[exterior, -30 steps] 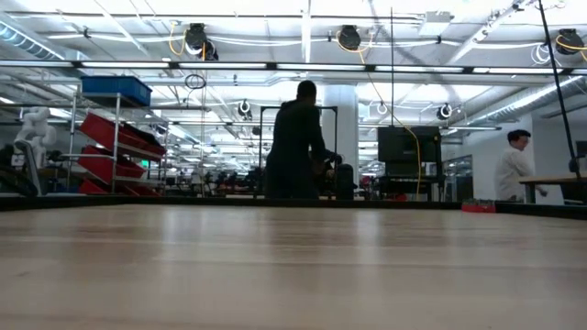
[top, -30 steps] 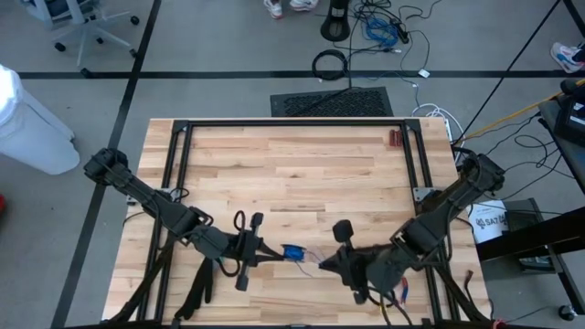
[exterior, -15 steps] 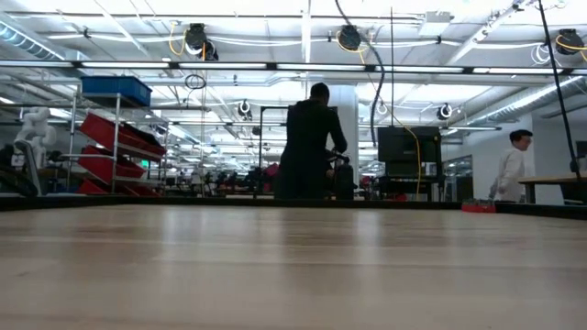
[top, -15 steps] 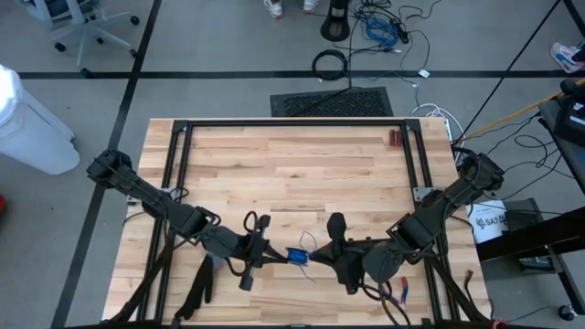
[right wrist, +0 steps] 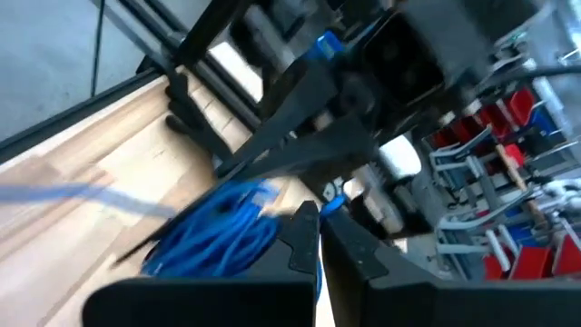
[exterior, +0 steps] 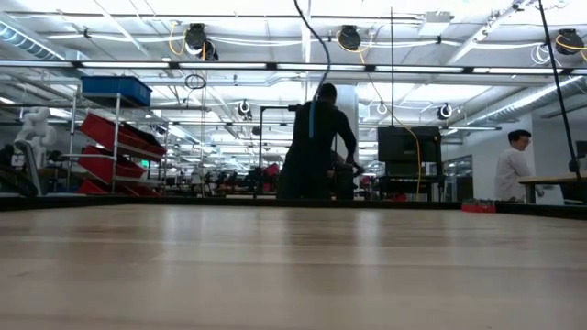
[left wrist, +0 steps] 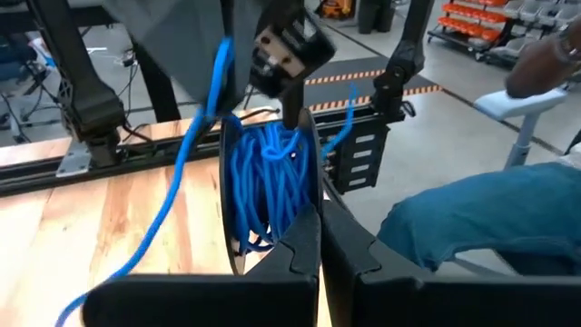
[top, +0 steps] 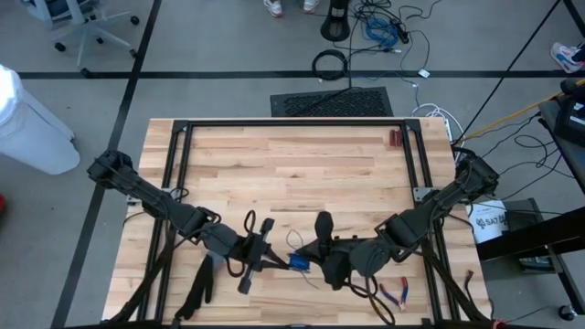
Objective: Coil cords
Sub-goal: Coil the blue wire onto the black spool
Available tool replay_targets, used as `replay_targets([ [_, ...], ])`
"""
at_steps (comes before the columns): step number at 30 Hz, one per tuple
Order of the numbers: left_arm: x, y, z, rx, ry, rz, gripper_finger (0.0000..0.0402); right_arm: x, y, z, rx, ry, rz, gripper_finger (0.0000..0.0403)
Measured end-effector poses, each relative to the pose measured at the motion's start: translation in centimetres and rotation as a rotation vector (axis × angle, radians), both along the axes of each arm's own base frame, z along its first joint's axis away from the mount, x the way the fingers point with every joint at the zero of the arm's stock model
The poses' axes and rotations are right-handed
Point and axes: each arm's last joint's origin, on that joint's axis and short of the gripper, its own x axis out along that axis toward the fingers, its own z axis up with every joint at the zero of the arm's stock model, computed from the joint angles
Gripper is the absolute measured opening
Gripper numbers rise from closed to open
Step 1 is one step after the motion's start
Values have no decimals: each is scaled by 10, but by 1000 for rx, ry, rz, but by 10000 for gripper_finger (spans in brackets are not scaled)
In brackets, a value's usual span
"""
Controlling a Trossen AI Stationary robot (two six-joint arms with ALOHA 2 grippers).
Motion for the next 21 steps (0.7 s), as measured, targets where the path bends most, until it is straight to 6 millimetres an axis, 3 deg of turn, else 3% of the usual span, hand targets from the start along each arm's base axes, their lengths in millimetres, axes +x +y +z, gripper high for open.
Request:
replay_targets([
  [9,4,-3,-3,27,-26,-35,0,3,-2,3,7,-31,4,0],
  [21,7,-5,-1,37,-84,-110,0,12,-13,2,164,33,202,1],
])
